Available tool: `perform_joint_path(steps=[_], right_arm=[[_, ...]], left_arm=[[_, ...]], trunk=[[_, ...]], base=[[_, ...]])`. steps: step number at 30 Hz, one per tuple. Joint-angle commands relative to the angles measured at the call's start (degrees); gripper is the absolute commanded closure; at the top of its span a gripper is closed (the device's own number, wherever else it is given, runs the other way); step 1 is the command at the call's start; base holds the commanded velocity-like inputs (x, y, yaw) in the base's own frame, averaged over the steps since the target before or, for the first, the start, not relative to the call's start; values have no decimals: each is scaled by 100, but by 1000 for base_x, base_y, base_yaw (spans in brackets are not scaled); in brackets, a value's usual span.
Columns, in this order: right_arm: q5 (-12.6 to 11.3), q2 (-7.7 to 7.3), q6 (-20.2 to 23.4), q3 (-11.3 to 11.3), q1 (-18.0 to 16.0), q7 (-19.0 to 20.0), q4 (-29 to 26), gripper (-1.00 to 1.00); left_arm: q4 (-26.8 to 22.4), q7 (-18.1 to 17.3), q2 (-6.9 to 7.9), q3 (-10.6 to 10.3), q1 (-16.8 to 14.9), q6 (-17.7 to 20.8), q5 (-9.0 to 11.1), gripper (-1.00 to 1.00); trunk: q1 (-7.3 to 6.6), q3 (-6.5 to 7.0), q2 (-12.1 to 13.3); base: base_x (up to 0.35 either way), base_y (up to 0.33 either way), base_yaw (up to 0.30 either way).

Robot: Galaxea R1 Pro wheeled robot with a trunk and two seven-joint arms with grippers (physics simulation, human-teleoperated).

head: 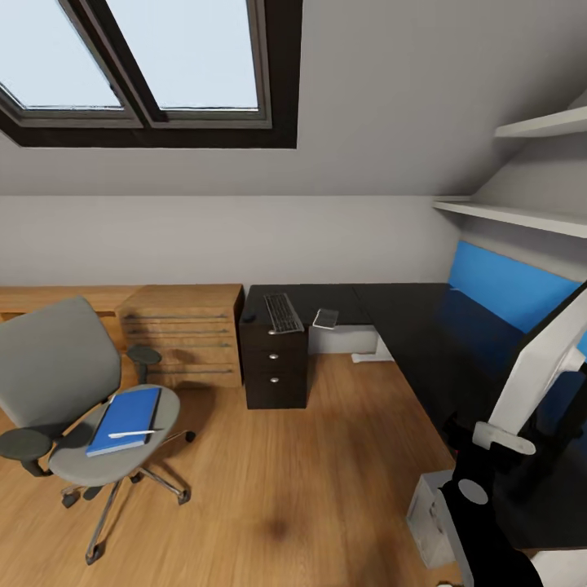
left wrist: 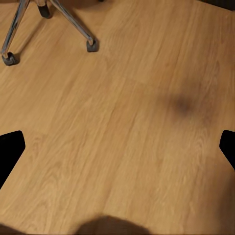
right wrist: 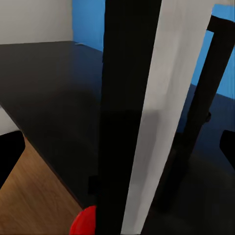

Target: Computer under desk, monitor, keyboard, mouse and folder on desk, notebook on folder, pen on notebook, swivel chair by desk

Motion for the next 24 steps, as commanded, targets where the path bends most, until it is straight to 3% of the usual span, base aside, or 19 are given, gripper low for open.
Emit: perform_joint_path(steps=[1, 11, 16, 24], right_arm=[[34, 5, 23, -33, -3, -12, -1, -100], [24, 5, 35, -326, -3, -35, 2, -100], [18, 6, 35, -356, -3, -35, 2, -100], [16, 6, 35, -363, -3, -39, 2, -100]], left_arm=[[-7, 31, 8, -36, -4, -37, 59, -100], [59, 33, 7, -25, -4, -37, 65, -100], [61, 32, 7, -17, -4, -37, 65, -100], [63, 38, 7, -15, -4, -37, 72, -100]], trunk=[[3, -6, -4], [3, -6, -4], [3, -6, -4], [3, -6, -4]], base=[[215, -35, 0], [59, -10, 0], [5, -4, 0], [-24, -171, 0]])
